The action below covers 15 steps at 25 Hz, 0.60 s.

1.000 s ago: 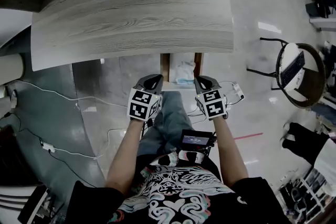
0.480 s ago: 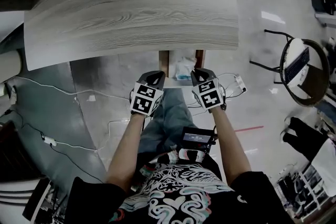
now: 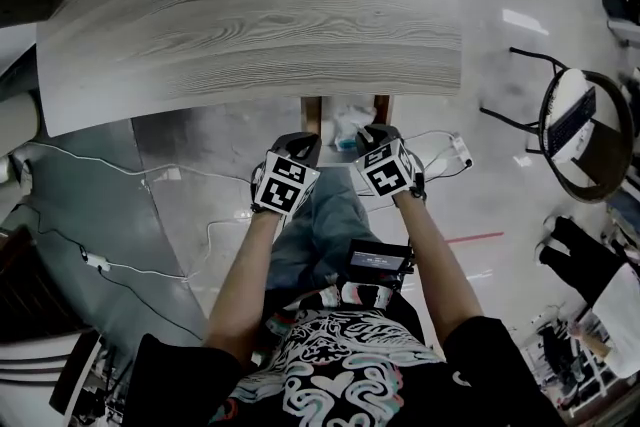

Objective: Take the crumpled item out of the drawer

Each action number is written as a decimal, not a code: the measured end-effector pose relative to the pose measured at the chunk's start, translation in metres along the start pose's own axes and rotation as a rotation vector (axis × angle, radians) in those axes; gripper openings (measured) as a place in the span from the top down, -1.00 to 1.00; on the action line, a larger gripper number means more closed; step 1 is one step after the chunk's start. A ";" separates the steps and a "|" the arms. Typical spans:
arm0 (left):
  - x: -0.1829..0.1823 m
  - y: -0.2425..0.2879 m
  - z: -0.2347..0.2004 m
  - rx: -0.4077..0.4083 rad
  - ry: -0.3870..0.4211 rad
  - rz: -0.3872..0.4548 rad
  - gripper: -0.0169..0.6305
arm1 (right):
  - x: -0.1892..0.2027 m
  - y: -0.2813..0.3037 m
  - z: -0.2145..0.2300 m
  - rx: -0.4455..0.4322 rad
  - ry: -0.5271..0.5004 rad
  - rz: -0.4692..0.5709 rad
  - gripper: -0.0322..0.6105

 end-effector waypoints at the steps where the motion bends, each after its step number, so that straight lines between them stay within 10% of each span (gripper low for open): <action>1: -0.002 0.000 0.000 0.000 0.004 -0.003 0.94 | 0.000 0.003 0.000 -0.002 -0.003 -0.006 0.75; 15: -0.007 0.005 -0.002 0.000 0.004 -0.018 0.94 | -0.004 0.013 -0.002 0.009 -0.021 -0.035 0.74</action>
Point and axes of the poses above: the fingertips, and each gripper's own axes: y forward along the fingers, z to its right, x out of its underside, the point moved 8 cm from there along -y, backward along the fingers, and after that the axes turned 14 degrees about x, right-handed, at the moved point
